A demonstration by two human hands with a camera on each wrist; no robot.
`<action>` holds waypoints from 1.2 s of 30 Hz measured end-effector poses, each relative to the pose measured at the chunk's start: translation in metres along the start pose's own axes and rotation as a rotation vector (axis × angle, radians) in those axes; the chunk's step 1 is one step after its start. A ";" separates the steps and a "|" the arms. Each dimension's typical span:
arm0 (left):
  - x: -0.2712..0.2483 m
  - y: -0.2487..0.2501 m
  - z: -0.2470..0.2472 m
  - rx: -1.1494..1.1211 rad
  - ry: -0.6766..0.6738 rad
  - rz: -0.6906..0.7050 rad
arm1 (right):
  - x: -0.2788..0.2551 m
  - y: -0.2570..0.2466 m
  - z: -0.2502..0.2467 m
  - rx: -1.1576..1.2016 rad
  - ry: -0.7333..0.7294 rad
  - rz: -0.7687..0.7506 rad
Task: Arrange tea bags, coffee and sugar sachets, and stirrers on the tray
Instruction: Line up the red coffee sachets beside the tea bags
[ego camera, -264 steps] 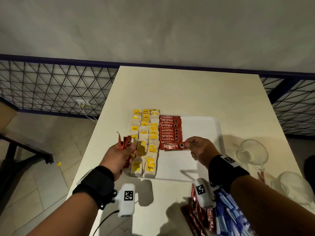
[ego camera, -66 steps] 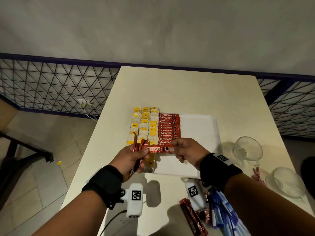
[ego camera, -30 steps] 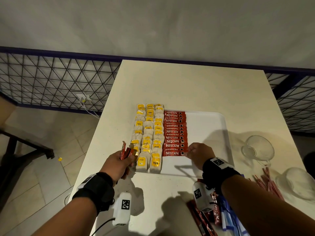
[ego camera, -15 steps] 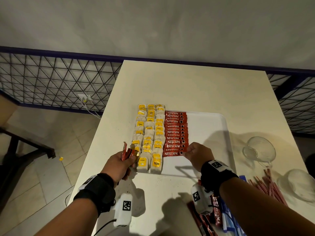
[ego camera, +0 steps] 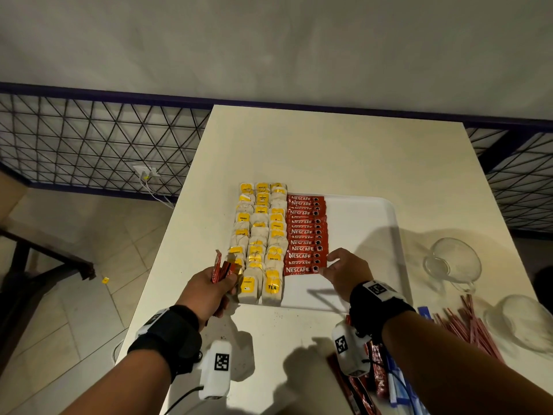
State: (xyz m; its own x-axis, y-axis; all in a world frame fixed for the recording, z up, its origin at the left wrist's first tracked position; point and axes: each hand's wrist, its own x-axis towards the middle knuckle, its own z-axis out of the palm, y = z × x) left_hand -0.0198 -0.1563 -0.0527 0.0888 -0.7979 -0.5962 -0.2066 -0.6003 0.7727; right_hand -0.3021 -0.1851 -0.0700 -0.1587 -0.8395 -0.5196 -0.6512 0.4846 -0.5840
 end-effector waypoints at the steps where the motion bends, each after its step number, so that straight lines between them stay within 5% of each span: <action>1: 0.000 0.000 0.000 0.001 0.000 -0.002 | 0.000 0.000 0.000 -0.002 0.001 -0.001; 27: -0.004 0.002 -0.003 -0.029 -0.015 0.004 | -0.005 -0.001 0.000 0.009 0.000 -0.004; 30: -0.012 0.009 -0.001 -0.166 -0.126 -0.019 | -0.006 -0.003 -0.002 -0.036 0.072 -0.016; 33: -0.021 0.018 0.006 -0.349 -0.327 -0.051 | -0.019 -0.022 -0.008 0.081 0.142 -0.200; 36: -0.027 0.030 0.022 -0.398 -0.474 -0.052 | -0.036 -0.053 -0.007 0.188 -0.107 -0.343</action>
State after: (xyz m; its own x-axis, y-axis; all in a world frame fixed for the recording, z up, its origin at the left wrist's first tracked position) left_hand -0.0498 -0.1520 -0.0182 -0.3727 -0.7105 -0.5968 0.1737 -0.6852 0.7073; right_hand -0.2671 -0.1824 -0.0156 0.1285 -0.9348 -0.3312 -0.5045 0.2260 -0.8333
